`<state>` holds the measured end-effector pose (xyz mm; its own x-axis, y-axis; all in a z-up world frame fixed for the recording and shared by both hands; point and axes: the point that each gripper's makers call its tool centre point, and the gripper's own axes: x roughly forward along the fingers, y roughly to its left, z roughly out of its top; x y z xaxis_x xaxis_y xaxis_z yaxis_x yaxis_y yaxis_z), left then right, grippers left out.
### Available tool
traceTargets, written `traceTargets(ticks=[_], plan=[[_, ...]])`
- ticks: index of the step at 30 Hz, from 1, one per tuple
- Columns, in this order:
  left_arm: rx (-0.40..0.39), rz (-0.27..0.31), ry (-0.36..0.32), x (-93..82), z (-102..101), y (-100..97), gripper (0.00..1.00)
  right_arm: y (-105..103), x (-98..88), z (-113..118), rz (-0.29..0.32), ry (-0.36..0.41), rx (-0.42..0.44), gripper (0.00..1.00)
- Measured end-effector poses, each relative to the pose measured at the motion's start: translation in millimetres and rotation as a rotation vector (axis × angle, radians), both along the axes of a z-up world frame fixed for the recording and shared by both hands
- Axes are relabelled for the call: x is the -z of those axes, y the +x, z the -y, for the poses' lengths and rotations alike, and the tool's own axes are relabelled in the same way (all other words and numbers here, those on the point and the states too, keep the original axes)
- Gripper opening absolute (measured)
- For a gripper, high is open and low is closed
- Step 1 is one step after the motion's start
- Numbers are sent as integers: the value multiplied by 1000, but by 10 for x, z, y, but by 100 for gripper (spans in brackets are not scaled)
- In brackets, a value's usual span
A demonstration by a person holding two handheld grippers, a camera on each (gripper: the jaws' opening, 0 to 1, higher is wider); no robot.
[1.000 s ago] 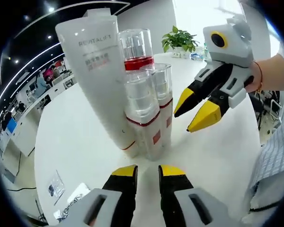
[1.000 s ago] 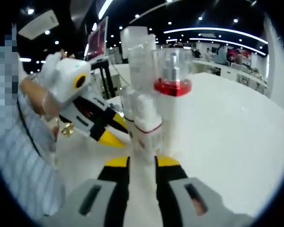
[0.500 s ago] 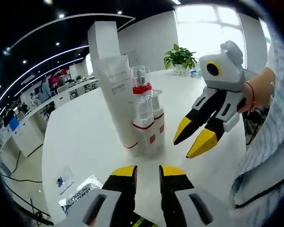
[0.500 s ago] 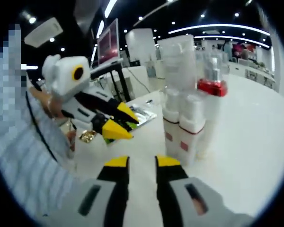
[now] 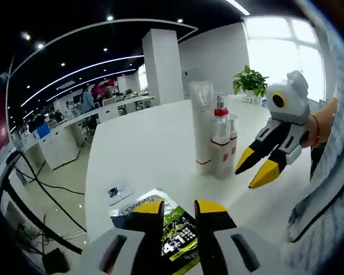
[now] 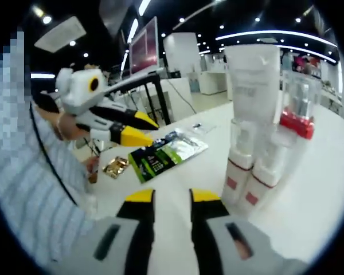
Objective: Arrange the skincare products in the storage area until every visible bottle or jar stands upright without overlapping.
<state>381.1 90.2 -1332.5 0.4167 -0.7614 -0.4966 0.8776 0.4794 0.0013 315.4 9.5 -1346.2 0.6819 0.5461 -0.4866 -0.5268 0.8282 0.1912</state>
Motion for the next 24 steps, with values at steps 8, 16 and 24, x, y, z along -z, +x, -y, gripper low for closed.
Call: traceTargets(ticks=[8,16,24], plan=[[-73,-51,-14,85,-233,108,34,51,68,-148,-25,-30,-20,22],[-164,-80,-83,121,-487,232,34,67,140,-263,-56,-47,-31,23],[-206,-167,-33,278,-654,211,28,155,234,-330,-102,-64,-15,25]])
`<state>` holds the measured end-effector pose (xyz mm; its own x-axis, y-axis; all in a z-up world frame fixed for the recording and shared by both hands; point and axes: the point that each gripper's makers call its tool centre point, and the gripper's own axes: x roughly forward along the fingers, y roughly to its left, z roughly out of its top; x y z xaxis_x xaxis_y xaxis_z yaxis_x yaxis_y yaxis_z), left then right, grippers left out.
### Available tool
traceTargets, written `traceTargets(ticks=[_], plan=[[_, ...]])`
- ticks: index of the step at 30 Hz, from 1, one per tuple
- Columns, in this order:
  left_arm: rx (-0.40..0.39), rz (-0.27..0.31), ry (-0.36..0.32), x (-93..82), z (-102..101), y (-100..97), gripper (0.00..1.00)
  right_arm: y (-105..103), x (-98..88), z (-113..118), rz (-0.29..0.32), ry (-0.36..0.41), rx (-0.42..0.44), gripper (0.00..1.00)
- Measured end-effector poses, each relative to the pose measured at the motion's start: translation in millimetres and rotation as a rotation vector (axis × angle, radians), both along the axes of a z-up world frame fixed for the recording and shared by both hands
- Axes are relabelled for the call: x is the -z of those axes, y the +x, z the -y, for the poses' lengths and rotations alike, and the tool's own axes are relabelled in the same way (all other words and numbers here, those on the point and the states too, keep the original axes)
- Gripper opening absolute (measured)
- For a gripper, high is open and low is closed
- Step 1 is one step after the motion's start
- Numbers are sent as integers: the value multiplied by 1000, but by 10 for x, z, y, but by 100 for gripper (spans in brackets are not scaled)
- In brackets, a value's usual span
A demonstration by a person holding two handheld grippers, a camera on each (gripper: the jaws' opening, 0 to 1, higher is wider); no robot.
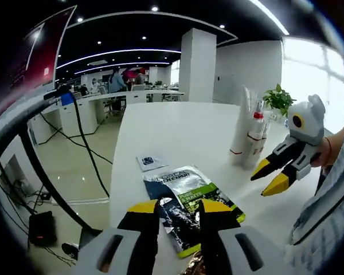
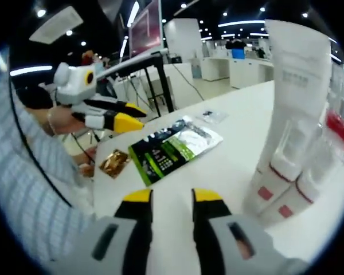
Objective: Arrange the skincare products in the storage area until every visible bottle or jar stands upright without overlapping.
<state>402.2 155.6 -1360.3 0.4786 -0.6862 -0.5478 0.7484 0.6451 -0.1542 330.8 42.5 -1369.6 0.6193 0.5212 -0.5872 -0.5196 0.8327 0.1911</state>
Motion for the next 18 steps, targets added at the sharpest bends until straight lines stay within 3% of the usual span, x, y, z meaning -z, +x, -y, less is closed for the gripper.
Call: traceTargets(ticks=[4,9,13,18], plan=[[-16,-31,11,68,-53,12,28,5,14,-31,-13,-4,0,26],[-33,-86,92,194,-157,0,25,18,93,-59,-48,-21,17,28],[-49,-92,70,191,-157,38,26,65,109,-64,-50,-34,36,28],[-47,-108,93,280,-174,81,25,112,169,-140,-74,-35,36,29]])
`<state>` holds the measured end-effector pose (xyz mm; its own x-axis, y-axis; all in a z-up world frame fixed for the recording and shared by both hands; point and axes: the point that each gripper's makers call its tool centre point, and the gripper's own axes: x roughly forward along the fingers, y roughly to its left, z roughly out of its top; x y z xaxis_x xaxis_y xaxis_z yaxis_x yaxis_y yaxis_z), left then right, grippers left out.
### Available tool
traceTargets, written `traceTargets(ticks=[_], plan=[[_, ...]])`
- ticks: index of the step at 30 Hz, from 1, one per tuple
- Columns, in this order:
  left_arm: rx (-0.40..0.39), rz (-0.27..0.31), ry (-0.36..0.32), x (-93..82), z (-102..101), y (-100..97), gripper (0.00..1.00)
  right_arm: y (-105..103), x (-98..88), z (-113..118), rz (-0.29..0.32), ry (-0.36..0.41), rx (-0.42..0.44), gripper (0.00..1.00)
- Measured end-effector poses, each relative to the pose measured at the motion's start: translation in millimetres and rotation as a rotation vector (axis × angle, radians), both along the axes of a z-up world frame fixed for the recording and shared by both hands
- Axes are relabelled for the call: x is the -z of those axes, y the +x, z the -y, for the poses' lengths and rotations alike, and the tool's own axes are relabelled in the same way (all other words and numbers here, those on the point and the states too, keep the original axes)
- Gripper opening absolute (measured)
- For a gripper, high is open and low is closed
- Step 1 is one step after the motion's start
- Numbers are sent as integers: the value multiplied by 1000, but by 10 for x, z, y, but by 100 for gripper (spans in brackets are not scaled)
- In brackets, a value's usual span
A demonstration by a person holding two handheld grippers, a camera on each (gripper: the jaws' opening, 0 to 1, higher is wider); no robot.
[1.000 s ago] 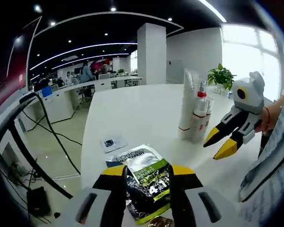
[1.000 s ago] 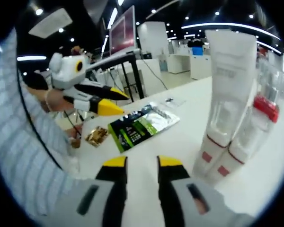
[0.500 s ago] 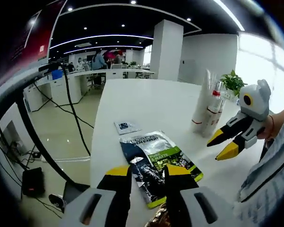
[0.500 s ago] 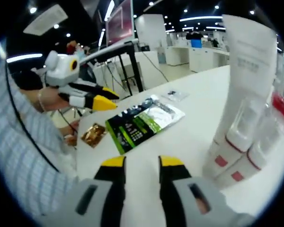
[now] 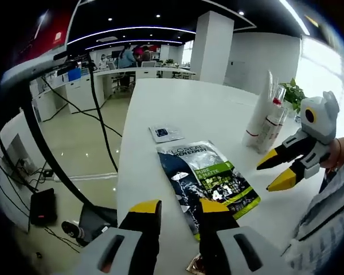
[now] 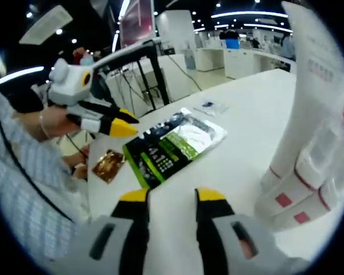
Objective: Arrange the skincare products in the storage area until every visible bottle or jar stands upright without overlapping.
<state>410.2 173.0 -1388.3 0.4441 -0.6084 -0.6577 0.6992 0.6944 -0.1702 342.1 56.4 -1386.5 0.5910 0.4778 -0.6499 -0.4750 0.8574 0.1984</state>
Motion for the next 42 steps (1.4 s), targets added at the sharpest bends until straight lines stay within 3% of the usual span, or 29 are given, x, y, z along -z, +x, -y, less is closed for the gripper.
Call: traceTargets(ticks=[10,16,20,21,22,25,30,34,42], plan=[[25,-73,28,156,39,-38,23,84,115,9,-27,-35,33,29],[55,-64,39,145,54,-35,19,129,96,-73,-19,-9,32,28],[125,-56,12,140,242,-88,19,174,143,-215,-13,23,12,25],[118,-78,18,173,254,-118,19,185,158,-228,-13,23,13,24],[165,-37,0,106,325,-140,19,189,153,-289,-10,39,12,24],[170,-31,28,56,294,-228,18,199,151,-279,13,-20,-15,22],[157,-76,7,71,282,-230,15,210,137,-256,12,1,1,20],[163,-56,23,74,265,-239,11,215,130,-263,18,-7,5,19],[149,-76,54,127,239,-169,5,217,121,-250,42,-45,-9,15]])
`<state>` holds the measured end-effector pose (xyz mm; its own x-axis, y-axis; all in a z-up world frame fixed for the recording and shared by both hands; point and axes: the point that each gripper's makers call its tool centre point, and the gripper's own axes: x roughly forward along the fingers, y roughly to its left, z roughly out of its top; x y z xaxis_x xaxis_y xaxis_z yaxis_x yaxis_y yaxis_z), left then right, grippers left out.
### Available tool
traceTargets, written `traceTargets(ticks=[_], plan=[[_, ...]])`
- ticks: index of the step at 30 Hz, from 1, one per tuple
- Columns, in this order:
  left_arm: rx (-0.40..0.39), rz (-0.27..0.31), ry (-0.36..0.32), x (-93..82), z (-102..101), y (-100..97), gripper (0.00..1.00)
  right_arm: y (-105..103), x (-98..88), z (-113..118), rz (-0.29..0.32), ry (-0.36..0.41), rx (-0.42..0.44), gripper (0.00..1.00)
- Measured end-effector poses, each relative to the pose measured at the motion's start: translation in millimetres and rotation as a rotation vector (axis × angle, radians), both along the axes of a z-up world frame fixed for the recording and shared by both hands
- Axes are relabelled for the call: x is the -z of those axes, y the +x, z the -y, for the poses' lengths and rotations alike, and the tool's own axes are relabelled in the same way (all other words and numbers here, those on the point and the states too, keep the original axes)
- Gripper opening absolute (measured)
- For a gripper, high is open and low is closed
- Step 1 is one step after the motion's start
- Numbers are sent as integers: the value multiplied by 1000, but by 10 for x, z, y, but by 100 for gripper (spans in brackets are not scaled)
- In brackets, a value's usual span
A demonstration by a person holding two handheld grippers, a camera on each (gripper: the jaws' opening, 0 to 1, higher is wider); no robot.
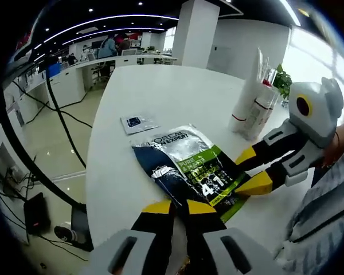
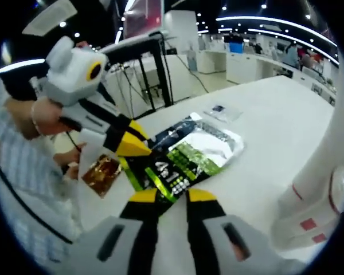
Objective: Arrange the skincare products in the storage area until every visible bottle or jar stands upright without overlapping.
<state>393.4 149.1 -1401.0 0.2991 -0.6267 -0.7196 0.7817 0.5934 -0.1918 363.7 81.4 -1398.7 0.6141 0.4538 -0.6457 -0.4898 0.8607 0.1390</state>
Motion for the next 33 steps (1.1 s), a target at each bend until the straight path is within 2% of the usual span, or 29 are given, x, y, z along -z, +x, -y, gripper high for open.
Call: traceTargets(ticks=[3,5,9,14,22,27,33], plan=[[-12,-7,18,17,-11,9,3,7,25,-3,-12,-18,8,8],[1,8,29,10,-25,-13,3,-25,35,8,-15,-48,-4,5],[3,16,0,-63,9,-1,2,-55,14,32,-4,-65,-13,3],[-26,-11,-20,-132,32,12,2,-25,-87,90,16,-40,17,2],[-73,-34,-108,-382,63,34,2,-37,-359,144,70,11,44,2],[-60,15,-109,-490,110,20,2,-48,-473,175,102,27,59,2],[-41,24,-83,-477,183,11,2,-67,-473,251,103,20,75,2]])
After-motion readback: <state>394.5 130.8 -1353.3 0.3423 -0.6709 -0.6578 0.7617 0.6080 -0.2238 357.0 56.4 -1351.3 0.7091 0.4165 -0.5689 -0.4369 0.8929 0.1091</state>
